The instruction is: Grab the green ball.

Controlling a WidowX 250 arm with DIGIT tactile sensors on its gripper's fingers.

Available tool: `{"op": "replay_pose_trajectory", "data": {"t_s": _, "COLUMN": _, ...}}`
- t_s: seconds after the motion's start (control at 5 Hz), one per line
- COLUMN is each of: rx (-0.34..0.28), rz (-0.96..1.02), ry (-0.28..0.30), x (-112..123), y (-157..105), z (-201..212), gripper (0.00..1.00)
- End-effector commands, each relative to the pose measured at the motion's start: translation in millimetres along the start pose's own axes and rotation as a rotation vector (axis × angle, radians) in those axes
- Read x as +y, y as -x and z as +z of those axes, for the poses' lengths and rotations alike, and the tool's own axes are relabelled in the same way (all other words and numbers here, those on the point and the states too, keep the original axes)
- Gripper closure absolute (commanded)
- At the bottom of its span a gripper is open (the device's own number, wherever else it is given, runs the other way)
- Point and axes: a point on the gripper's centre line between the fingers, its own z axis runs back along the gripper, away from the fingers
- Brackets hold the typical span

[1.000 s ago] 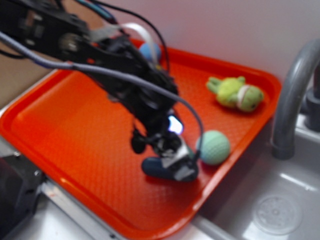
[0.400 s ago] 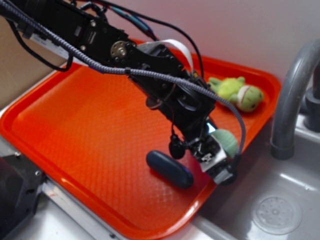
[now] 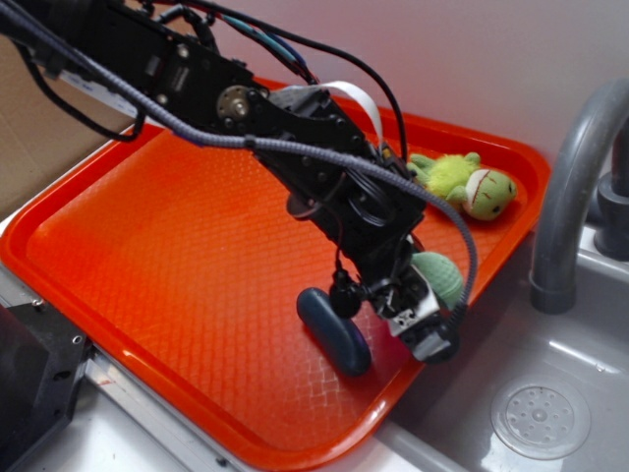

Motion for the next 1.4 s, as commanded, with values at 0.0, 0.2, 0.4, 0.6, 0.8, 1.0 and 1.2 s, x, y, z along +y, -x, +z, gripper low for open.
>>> {"op": "replay_pose_trajectory", "data": {"t_s": 0.0, "rx": 0.03, "rz": 0.274, "ry": -0.071, "x": 14, "y": 2, "z": 94, "gripper": 1.0}}
{"op": "replay_pose_trajectory", "data": {"t_s": 0.2, "rx": 0.183, "rz": 0.572, "ry": -0.085, "x": 38, "y": 14, "z": 147, "gripper": 1.0}}
{"op": "replay_pose_trajectory", "data": {"t_s": 0.4, "rx": 0.106, "rz": 0.815, "ry": -0.115, "x": 50, "y": 41, "z": 202, "gripper": 1.0}}
{"op": "replay_pose_trajectory", "data": {"t_s": 0.6, "rx": 0.045, "rz": 0.896, "ry": -0.169, "x": 61, "y": 56, "z": 219, "gripper": 1.0}}
{"op": "replay_pose_trajectory", "data": {"t_s": 0.8, "rx": -0.016, "rz": 0.863, "ry": -0.321, "x": 86, "y": 65, "z": 236, "gripper": 1.0}}
{"op": "replay_pose_trajectory", "data": {"t_s": 1.0, "rx": 0.043, "rz": 0.838, "ry": -0.371, "x": 115, "y": 60, "z": 228, "gripper": 1.0}}
{"op": "replay_pose_trajectory", "data": {"t_s": 1.2, "rx": 0.058, "rz": 0.821, "ry": -0.399, "x": 130, "y": 56, "z": 223, "gripper": 1.0}}
